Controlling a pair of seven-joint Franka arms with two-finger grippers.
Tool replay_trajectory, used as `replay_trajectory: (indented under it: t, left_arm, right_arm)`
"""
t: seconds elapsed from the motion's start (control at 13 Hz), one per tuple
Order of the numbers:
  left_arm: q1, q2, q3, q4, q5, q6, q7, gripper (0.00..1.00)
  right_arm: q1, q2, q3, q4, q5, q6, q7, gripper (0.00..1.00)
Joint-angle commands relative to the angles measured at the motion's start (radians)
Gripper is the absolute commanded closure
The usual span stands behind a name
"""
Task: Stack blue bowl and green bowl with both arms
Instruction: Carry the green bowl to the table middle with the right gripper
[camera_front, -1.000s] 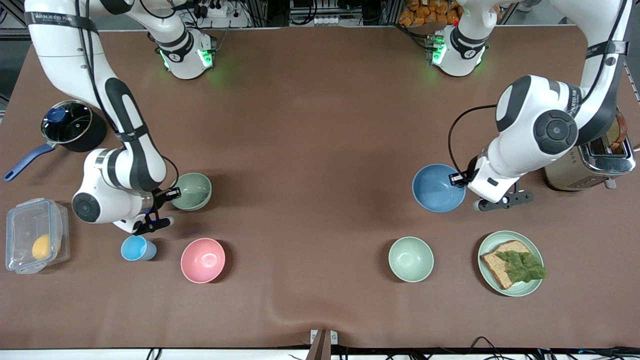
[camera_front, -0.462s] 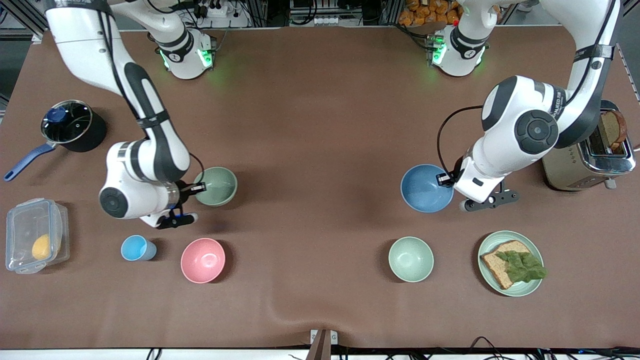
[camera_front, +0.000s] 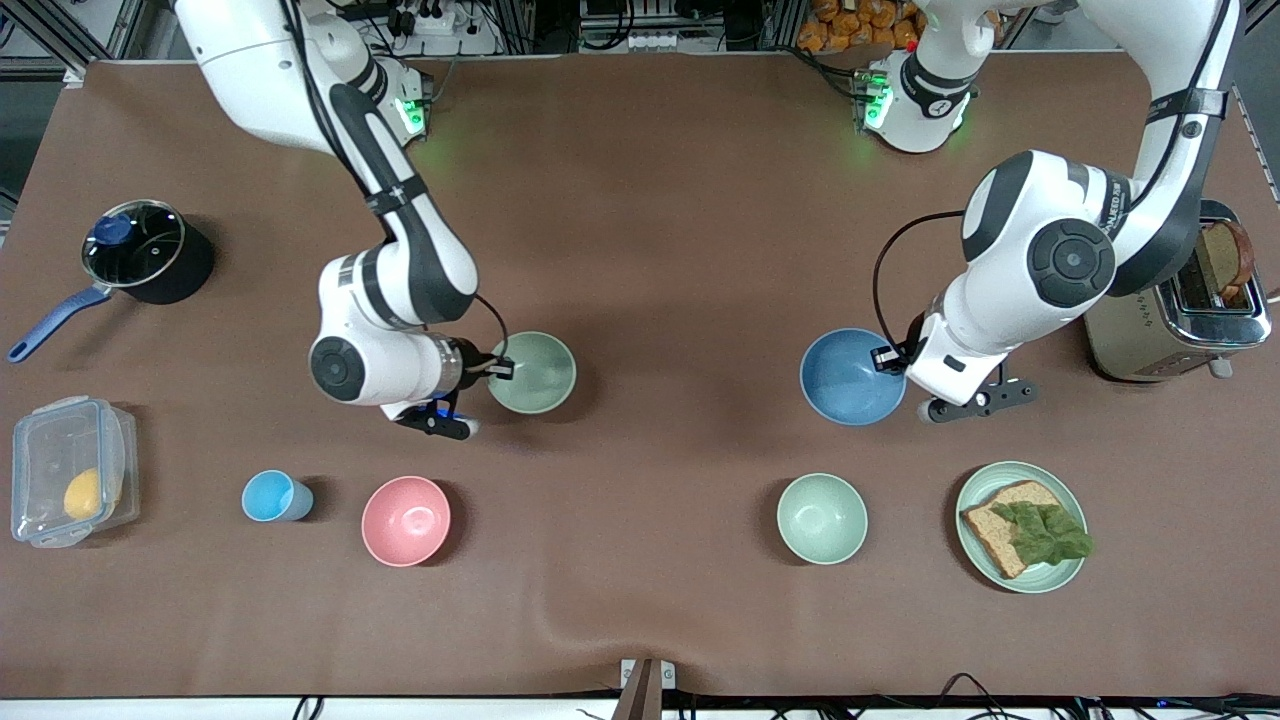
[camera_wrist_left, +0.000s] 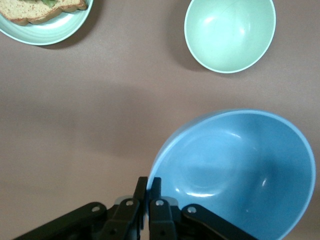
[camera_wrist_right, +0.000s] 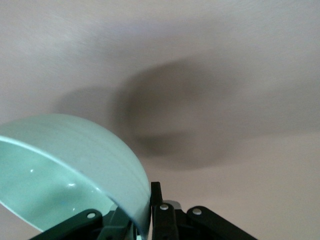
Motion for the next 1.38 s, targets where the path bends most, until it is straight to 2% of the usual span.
replay_trajectory:
  t: [0.0, 0.15, 0.38, 0.46, 0.54, 0.62, 0.69, 0.77, 1.08, 1.31]
  left_arm:
    - [-0.004, 0.005, -0.004, 0.022, -0.001, -0.022, -0.026, 1.00]
    - [0.002, 0.005, -0.004, 0.019, 0.001, -0.022, -0.025, 1.00]
    - [0.003, 0.008, -0.004, 0.015, 0.004, -0.024, -0.026, 1.00]
    - [0.002, 0.008, -0.003, 0.011, 0.004, -0.024, -0.026, 1.00]
    - [0.002, 0.008, -0.004, 0.011, 0.004, -0.024, -0.026, 1.00]
    - [0.002, 0.008, -0.004, 0.011, 0.004, -0.024, -0.029, 1.00]
    - [-0.001, 0.007, -0.004, 0.010, 0.004, -0.024, -0.029, 1.00]
    - [-0.001, 0.007, -0.004, 0.013, 0.001, -0.024, -0.029, 1.00]
    - [-0.066, 0.011, -0.004, 0.018, -0.001, -0.022, -0.141, 1.00]
    - [-0.165, 0.040, -0.004, 0.033, 0.001, -0.002, -0.296, 1.00]
  right_arm:
    - [0.037, 0.065, -0.007, 0.081, 0.106, 0.032, 0.140, 0.90]
    - [0.065, 0.104, -0.007, 0.124, 0.160, 0.037, 0.208, 0.90]
    - [0.142, 0.127, -0.007, 0.116, 0.275, 0.114, 0.214, 0.89]
    - [0.159, 0.132, -0.007, 0.116, 0.279, 0.131, 0.229, 0.87]
    - [0.162, 0.138, -0.007, 0.115, 0.279, 0.149, 0.239, 0.77]
    - [0.176, 0.142, -0.007, 0.115, 0.279, 0.154, 0.239, 0.52]
    - [0.179, 0.141, -0.009, 0.115, 0.279, 0.152, 0.240, 0.20]
    - [0.179, 0.138, -0.009, 0.115, 0.279, 0.146, 0.243, 0.01]
    - [0.168, 0.103, -0.027, 0.101, 0.263, 0.088, 0.270, 0.00]
    - [0.160, 0.063, -0.130, 0.110, 0.219, -0.076, 0.231, 0.00]
